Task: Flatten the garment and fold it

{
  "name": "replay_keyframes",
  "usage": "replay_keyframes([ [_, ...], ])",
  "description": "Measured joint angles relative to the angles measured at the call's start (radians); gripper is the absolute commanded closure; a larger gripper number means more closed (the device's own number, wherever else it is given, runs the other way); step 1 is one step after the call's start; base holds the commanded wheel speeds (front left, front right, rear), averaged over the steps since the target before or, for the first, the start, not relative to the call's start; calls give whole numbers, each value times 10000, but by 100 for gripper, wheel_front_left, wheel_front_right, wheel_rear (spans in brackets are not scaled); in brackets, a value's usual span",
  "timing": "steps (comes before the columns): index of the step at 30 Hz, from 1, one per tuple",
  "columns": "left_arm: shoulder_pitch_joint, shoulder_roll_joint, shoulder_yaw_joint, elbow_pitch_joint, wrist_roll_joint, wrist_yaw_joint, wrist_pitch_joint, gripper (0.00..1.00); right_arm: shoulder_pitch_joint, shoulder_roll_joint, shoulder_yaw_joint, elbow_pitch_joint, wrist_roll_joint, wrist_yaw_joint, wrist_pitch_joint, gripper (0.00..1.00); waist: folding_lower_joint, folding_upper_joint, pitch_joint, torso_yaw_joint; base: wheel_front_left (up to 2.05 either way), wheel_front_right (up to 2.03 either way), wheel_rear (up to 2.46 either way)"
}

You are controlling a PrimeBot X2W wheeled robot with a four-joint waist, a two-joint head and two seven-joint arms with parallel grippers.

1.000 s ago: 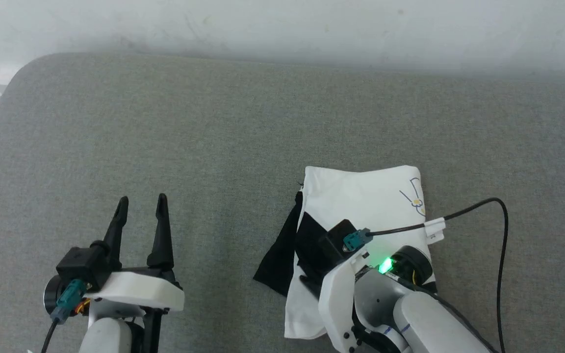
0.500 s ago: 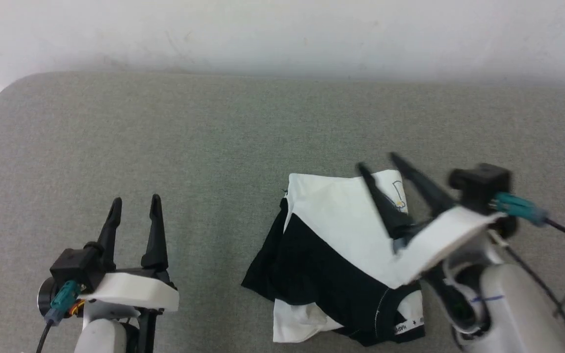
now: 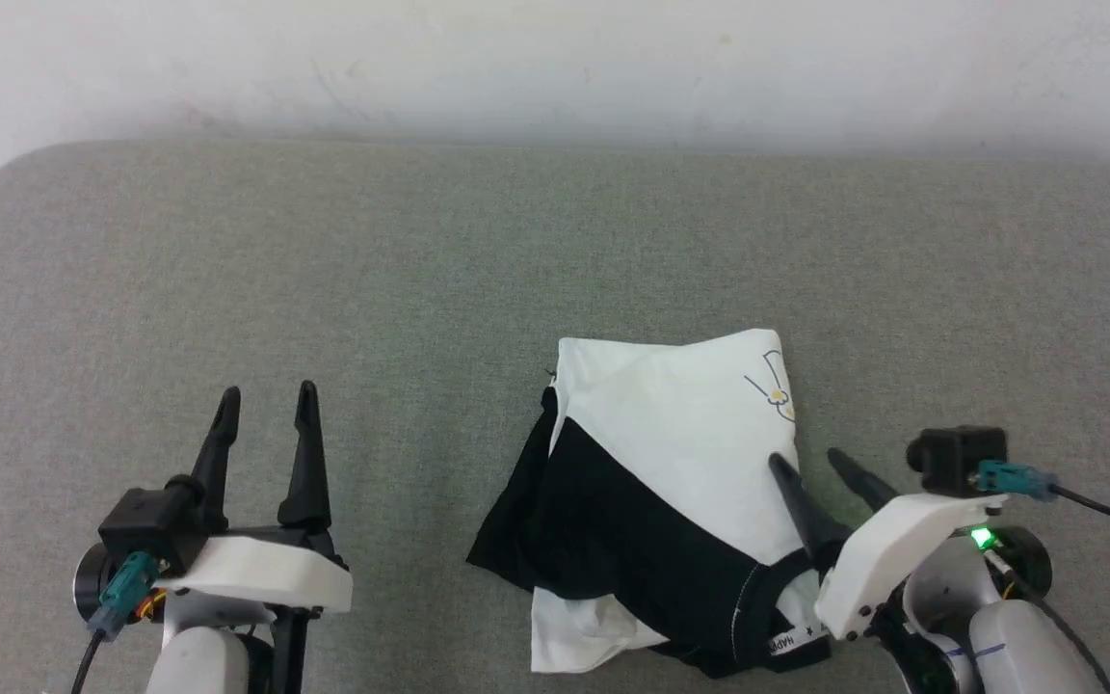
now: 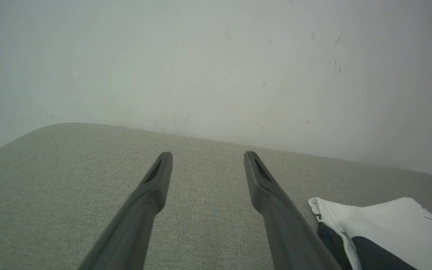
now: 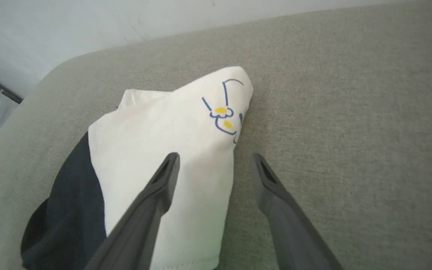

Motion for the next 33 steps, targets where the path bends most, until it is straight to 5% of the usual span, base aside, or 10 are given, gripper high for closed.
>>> replay_keyframes([
  [11, -10, -23, -46, 35, 15, -88, 0, 0, -712, -2, 334, 1609, -263, 0, 1806, 0, 1, 0, 148, 189, 0, 0, 0],
  [12, -10, -25, -38, 46, 15, -90, 0, 0, -739, -2, 368, 1618, -270, 0, 1983, 10, 0, 0, 140, 191, 0, 0, 0],
  [14, -9, -31, -19, 48, 17, -92, 0, 0, -791, -8, 433, 1582, -297, 2, 2234, 84, 0, 0, 119, 177, 0, 0, 0],
  [15, -6, -31, 2, 48, 17, -92, 0, 0, -799, -8, 472, 1538, -376, 0, 2293, 100, 0, 0, 111, 158, 0, 0, 0],
  [25, 35, -40, 336, -209, 90, -90, 2, 0, -1477, -38, 1300, 525, -3218, 13, 3003, 100, 0, 0, 100, -504, 0, 0, 0],
  [33, 53, -36, 520, -765, 219, -67, 0, 0, -3024, -2109, 1745, 752, -3893, 13, 3325, 100, 0, 0, 406, -1512, 0, 0, 0],
])
